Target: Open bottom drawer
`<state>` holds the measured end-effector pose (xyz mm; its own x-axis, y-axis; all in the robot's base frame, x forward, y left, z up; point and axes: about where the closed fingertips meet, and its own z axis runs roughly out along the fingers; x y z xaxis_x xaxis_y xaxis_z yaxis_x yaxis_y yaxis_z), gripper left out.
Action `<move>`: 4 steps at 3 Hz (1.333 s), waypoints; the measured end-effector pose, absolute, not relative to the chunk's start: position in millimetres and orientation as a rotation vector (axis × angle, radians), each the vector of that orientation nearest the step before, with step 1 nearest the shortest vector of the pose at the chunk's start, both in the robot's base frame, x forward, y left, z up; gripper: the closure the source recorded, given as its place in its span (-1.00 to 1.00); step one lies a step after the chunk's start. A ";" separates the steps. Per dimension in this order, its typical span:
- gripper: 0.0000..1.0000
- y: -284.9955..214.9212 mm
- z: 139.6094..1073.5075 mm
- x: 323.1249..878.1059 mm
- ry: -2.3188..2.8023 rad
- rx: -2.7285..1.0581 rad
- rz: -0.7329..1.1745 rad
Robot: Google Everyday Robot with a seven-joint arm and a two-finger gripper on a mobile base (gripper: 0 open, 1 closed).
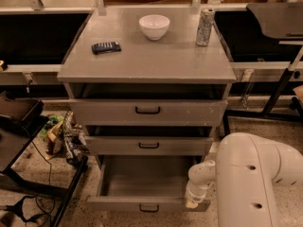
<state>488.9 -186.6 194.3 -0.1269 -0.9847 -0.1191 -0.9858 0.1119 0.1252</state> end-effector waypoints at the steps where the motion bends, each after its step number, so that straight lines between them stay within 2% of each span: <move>1: 1.00 -188.1 191.0 470.4 2.358 -2.090 0.311; 4: 1.00 -187.9 189.0 454.2 2.368 -2.112 0.352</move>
Offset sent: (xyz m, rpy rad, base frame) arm -0.2828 -0.0285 -0.0586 -0.0155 0.5332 0.0861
